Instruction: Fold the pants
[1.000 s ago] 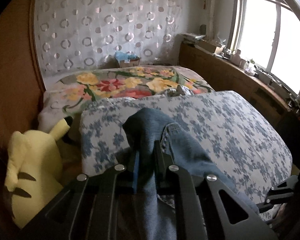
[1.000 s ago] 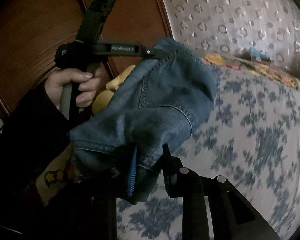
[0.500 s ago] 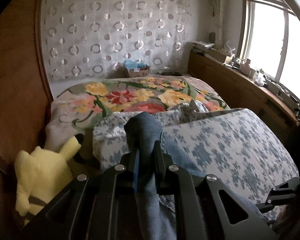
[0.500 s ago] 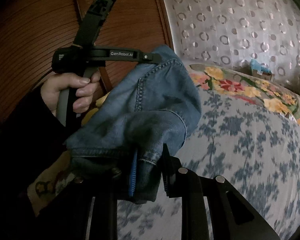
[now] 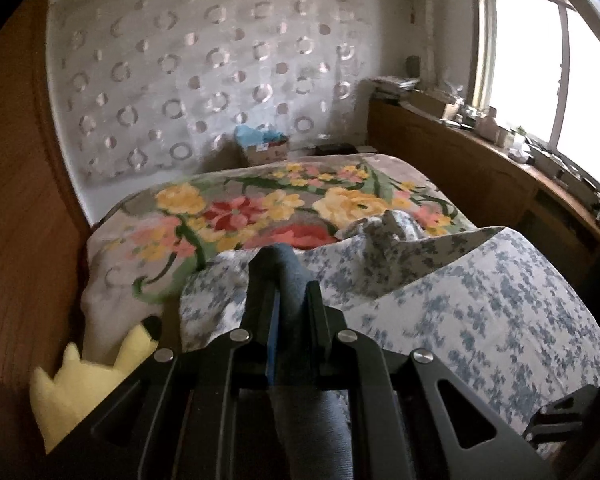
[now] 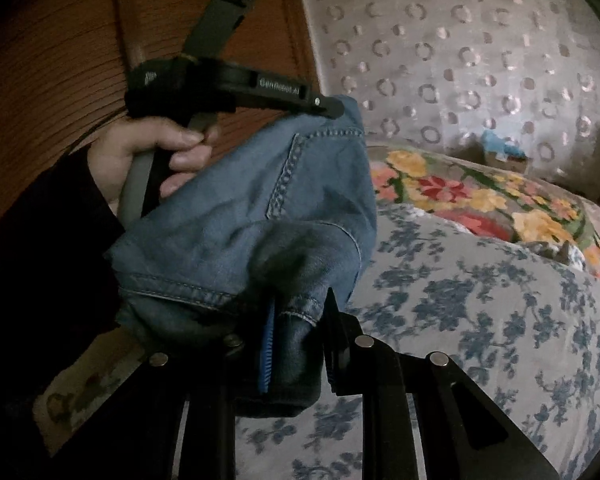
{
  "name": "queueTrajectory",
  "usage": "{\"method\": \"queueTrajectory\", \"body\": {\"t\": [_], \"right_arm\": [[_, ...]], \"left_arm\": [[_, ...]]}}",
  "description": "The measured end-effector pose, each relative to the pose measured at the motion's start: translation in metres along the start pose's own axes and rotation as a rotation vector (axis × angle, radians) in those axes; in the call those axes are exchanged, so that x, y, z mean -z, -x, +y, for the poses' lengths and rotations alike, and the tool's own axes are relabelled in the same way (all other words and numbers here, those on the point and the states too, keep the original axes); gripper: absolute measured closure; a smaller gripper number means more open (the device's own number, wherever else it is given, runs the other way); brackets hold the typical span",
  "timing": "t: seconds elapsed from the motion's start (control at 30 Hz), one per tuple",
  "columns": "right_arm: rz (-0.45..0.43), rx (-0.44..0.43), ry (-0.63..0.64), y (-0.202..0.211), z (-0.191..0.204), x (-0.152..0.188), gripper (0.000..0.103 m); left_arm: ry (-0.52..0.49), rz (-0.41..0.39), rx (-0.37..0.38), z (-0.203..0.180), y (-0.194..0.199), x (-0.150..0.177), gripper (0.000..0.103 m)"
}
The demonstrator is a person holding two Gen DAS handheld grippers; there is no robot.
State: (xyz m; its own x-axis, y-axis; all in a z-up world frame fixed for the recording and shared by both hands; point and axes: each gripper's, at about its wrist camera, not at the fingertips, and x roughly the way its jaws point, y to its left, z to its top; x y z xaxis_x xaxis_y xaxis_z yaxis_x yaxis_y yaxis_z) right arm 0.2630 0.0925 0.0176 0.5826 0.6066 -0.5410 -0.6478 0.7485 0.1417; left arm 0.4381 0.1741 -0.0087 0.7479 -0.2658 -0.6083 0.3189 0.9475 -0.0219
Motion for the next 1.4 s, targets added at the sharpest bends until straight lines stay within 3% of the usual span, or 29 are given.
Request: {"method": "queueTrajectory", "body": {"t": [0.13,0.23,0.33,0.5,0.73,0.9,0.97,1.1,1.4], "right_arm": [[-0.036,0.073,-0.009,0.01,-0.006,0.004,0.083],[-0.049,0.102,-0.031,0.016,-0.007,0.01,0.084],[-0.009,0.092,-0.03,0.012,-0.002,0.018,0.083],[0.062,0.055,-0.093,0.004,-0.01,0.024,0.07],[0.153,0.093,-0.08,-0.018,-0.011,0.024,0.058],[0.198,0.097,-0.09,-0.025,-0.01,0.022,0.052],[0.209,0.071,-0.106,-0.026,-0.009,0.021,0.053],[0.199,0.021,-0.127,-0.027,-0.007,0.017,0.064],[0.174,-0.032,-0.119,-0.048,0.023,0.011,0.064]], "left_arm": [[-0.074,-0.034,0.024,-0.028,0.002,-0.019,0.09],[-0.075,-0.041,0.034,-0.033,0.004,-0.018,0.09],[-0.048,-0.016,0.012,-0.022,0.004,0.001,0.091],[0.043,0.069,-0.07,0.017,-0.009,0.044,0.091],[0.089,0.143,-0.083,0.029,-0.028,0.083,0.091],[0.123,0.133,-0.074,0.033,-0.029,0.099,0.09],[0.137,0.126,-0.066,0.035,-0.03,0.1,0.09],[0.117,0.12,-0.079,0.037,-0.032,0.095,0.09],[0.038,0.088,-0.09,0.039,-0.039,0.047,0.09]]}}
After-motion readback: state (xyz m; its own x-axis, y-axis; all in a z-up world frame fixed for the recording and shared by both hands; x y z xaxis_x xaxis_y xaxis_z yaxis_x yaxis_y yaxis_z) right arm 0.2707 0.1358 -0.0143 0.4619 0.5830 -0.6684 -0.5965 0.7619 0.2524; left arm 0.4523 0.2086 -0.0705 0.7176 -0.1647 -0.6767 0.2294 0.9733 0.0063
